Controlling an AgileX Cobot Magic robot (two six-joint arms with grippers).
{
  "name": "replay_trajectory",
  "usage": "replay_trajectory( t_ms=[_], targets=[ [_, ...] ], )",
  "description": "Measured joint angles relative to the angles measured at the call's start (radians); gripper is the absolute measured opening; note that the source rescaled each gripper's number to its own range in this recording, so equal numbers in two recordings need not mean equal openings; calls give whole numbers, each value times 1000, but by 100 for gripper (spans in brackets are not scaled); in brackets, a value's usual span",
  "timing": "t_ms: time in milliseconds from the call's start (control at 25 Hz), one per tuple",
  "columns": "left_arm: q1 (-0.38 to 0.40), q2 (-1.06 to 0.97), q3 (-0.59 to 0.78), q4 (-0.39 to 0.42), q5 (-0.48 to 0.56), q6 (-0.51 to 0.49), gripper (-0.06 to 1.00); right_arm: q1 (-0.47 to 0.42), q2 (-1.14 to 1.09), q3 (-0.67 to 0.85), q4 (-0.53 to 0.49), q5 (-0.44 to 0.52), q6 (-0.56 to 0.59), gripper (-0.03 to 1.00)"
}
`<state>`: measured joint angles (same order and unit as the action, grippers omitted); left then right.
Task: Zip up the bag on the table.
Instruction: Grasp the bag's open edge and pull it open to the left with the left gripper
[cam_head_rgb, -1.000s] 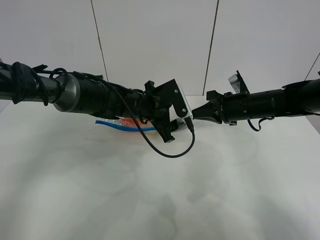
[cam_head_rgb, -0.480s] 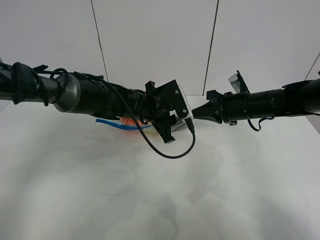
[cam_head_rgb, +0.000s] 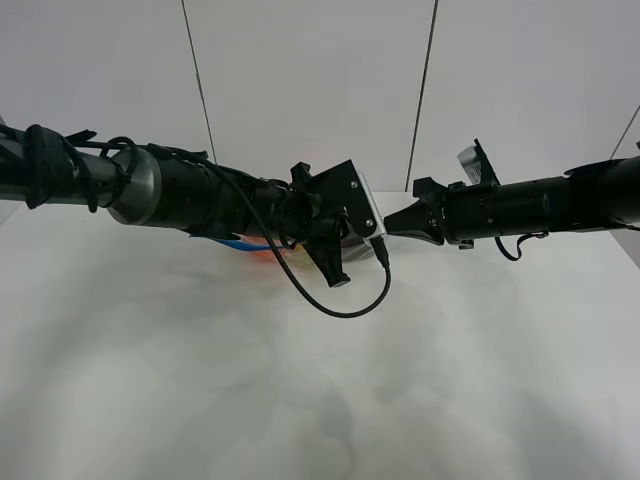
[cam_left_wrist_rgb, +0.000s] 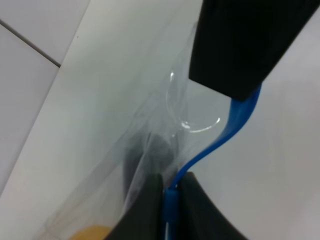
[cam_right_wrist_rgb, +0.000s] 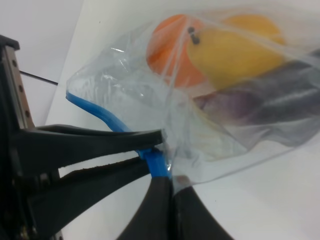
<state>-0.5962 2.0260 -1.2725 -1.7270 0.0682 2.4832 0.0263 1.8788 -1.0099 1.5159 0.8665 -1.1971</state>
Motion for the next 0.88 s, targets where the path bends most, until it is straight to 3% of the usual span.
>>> replay_trajectory(
  t_ms=[160, 480, 720, 880],
  targets=[
    [-2, 0, 0, 0, -20, 0, 0, 0, 0, 0, 0, 0, 2, 0],
    [-5, 0, 23, 1, -206, 14, 0, 0, 0, -1, 7, -18, 3, 0],
    [55, 0, 78, 0, -404, 22, 0, 0, 0, -1, -10, -20, 3, 0],
    [112, 0, 120, 0, -454, 22, 0, 6, 0, -1, -40, -28, 3, 0]
  ],
)
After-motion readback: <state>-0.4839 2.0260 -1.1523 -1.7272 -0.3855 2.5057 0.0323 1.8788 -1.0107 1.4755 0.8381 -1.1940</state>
